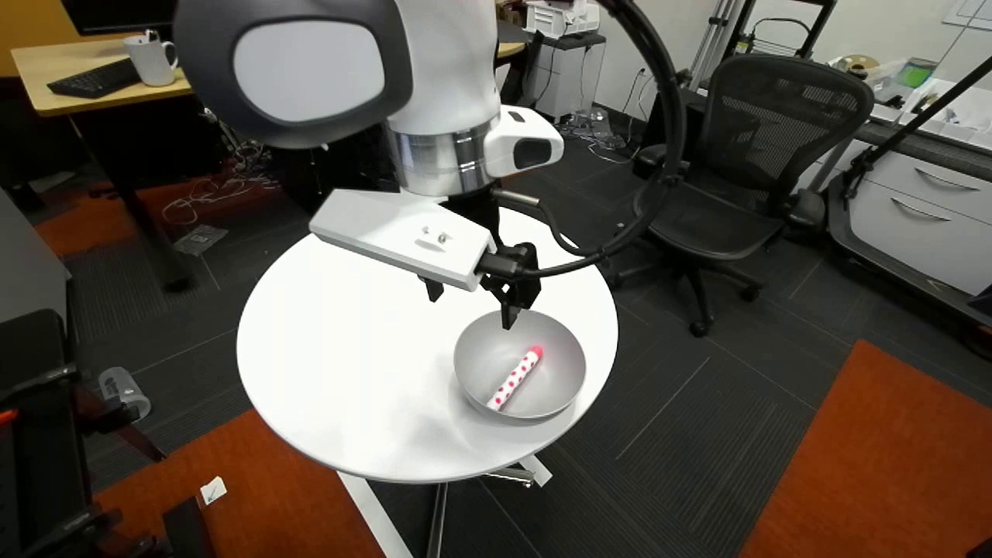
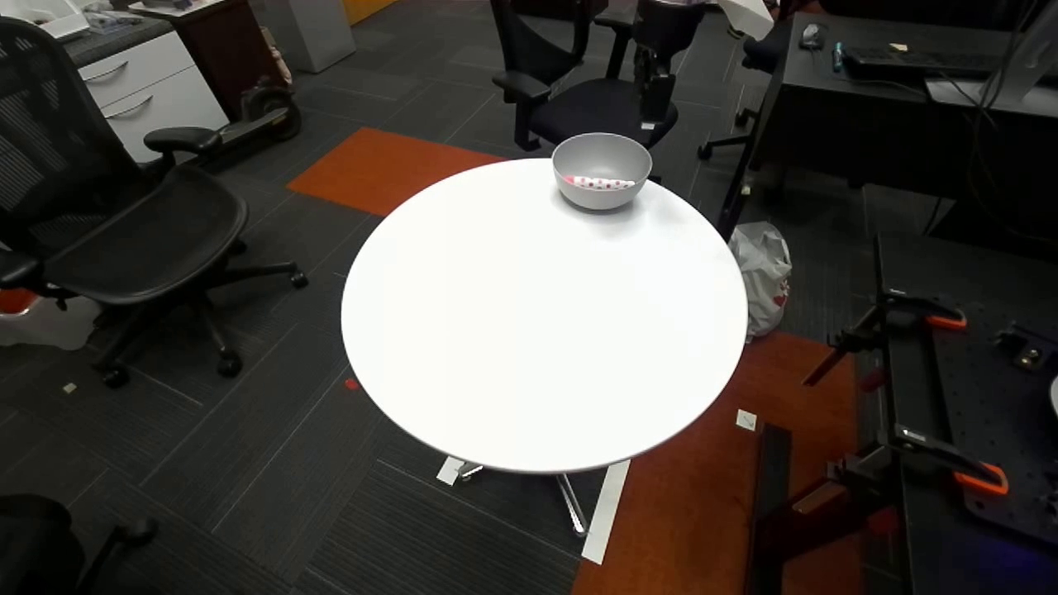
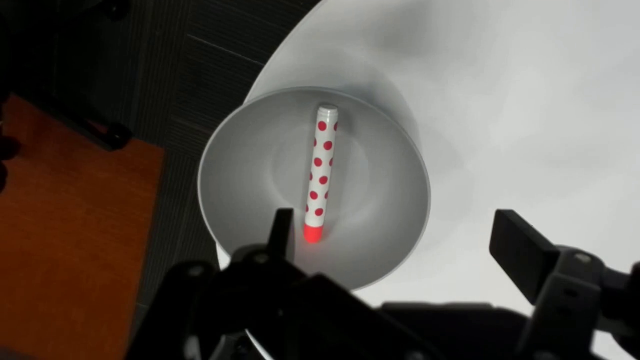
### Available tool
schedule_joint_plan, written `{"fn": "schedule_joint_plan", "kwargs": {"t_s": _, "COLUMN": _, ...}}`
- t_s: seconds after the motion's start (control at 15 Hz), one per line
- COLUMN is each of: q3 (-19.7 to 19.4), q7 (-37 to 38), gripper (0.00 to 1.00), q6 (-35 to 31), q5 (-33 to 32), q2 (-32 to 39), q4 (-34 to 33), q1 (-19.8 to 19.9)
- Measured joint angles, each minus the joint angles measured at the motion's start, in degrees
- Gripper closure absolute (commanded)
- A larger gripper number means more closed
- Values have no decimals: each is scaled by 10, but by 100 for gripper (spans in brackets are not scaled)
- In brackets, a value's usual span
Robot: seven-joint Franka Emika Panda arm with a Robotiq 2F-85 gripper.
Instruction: Pick up the marker in the bowl and put it on the table.
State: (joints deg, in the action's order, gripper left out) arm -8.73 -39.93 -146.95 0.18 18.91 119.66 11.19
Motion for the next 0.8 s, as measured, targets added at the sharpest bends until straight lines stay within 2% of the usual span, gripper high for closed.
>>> {"fn": "schedule_joint_plan", "kwargs": {"t_s": 0.33, "q3": 31, "q7": -4, "gripper": 0, "q6": -45, "q5": 1, "q2": 53, "q4": -34, "q1": 38}}
{"fn": "schedule_joint_plan", "kwargs": {"t_s": 0.8, "q3": 71, "q7": -6, "gripper": 0, "q6": -53, "q5": 1, "q2": 118, "q4": -91, "q1": 83}}
